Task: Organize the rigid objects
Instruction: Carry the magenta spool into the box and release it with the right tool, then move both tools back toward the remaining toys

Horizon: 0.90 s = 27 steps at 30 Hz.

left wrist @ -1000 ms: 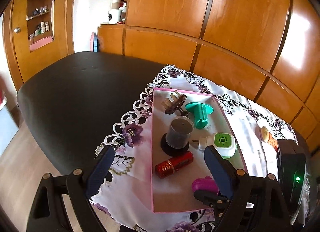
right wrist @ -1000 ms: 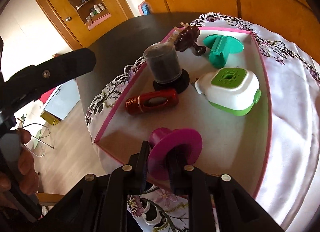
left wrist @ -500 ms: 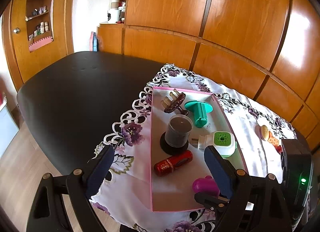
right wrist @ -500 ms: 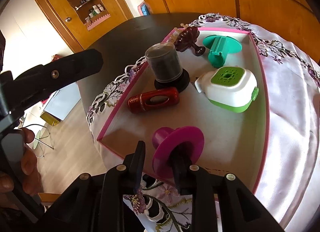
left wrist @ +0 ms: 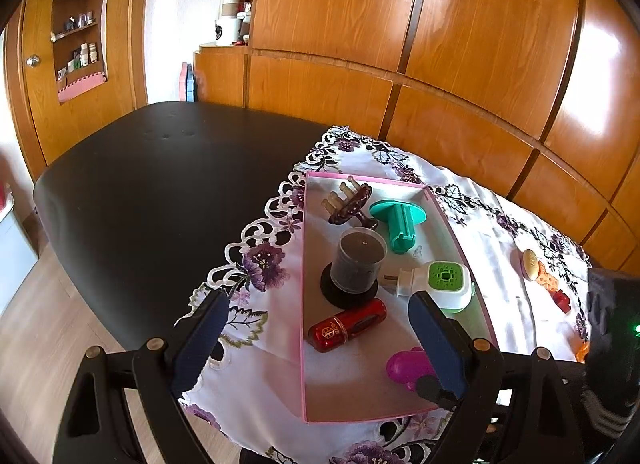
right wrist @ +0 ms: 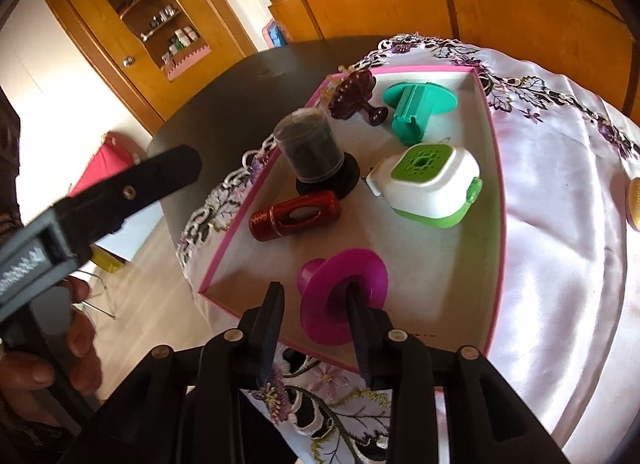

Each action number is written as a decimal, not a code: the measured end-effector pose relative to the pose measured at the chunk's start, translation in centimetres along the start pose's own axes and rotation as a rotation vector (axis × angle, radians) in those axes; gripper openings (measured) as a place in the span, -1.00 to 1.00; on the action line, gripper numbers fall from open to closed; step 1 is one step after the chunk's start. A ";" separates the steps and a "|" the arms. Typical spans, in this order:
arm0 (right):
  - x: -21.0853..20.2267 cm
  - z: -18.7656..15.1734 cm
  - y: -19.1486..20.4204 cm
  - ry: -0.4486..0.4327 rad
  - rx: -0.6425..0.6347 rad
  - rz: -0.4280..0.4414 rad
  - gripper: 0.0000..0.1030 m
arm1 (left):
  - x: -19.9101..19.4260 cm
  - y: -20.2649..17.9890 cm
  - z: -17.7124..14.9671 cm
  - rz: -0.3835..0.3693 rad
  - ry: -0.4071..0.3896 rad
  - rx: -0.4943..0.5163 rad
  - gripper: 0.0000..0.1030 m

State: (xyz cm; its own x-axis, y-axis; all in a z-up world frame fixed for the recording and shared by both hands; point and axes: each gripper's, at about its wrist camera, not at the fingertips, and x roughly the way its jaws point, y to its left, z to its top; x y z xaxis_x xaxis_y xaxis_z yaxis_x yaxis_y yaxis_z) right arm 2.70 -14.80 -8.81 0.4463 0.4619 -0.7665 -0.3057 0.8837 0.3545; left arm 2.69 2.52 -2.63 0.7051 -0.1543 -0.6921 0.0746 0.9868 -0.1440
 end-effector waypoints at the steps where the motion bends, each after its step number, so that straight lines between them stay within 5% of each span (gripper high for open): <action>1: -0.3 0.0 -0.1 -0.010 0.005 -0.003 -0.33 | 0.0 0.0 0.0 -0.001 0.000 0.001 0.78; 15: -6.2 0.2 -3.6 -0.156 0.099 -0.103 -0.32 | -0.7 -1.9 -0.1 -0.034 -0.013 0.063 0.78; 27: -13.7 -1.5 -11.6 -0.249 0.219 -0.310 -0.32 | -1.6 -4.8 -0.2 -0.079 -0.031 0.123 0.75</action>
State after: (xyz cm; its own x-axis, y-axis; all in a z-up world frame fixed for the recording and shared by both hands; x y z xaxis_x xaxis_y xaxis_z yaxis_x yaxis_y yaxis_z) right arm -1.09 -31.48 -3.22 0.6858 0.1534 -0.7114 0.0476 0.9660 0.2542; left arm 1.10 -1.99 -0.96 0.7152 -0.2319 -0.6593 0.2155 0.9706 -0.1077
